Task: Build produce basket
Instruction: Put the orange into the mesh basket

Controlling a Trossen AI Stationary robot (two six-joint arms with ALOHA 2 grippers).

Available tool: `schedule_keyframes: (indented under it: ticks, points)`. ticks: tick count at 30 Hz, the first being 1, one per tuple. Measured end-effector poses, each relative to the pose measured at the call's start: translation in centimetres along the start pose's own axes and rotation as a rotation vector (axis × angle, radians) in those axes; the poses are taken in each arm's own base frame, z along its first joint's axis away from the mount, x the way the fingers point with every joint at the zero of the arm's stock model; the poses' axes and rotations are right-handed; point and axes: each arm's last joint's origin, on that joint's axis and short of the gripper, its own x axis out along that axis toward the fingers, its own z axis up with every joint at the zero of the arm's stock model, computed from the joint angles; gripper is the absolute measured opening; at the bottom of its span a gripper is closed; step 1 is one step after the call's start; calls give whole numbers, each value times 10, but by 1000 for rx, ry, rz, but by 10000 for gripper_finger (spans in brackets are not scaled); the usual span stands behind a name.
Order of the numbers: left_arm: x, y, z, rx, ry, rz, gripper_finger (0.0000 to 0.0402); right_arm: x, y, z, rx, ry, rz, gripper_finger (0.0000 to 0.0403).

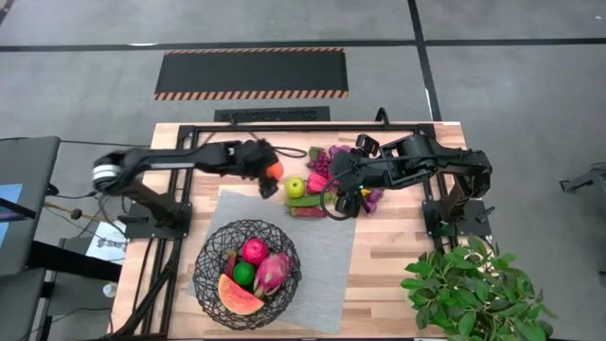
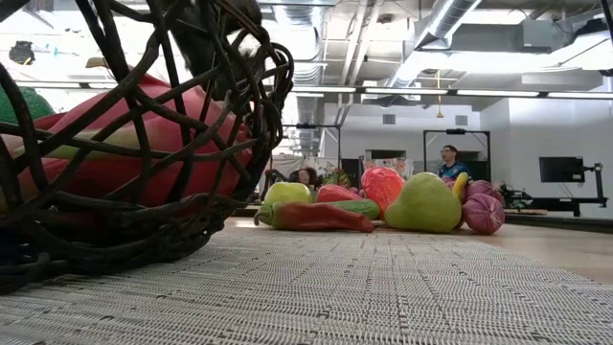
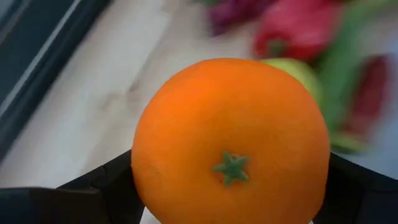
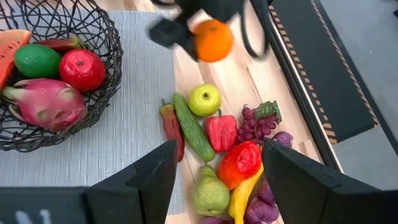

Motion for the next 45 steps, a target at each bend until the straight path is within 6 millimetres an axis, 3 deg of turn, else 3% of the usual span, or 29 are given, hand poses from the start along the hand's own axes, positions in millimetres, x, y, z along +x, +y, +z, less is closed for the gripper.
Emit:
schedule_keyframes:
  ticks: [9,12,16,27,34,45]
  points:
    - [-101,-37,-35,-1,-98,-283,320,0,0,0,-2,0,0,255]
    - [-124,-48,-51,-20,-93,-360,321,0,0,0,-3,1,0,255]
    - [-140,-67,-72,-57,-60,-388,321,0,0,0,-3,1,0,255]
    - [-136,-139,-126,-60,122,-337,322,0,0,0,-2,1,0,255]
    - [-120,-147,-154,-102,297,-77,323,0,0,0,-3,0,0,255]
    - [-98,-167,-168,-19,378,-1,345,-2,5,-2,-17,-3,11,255]
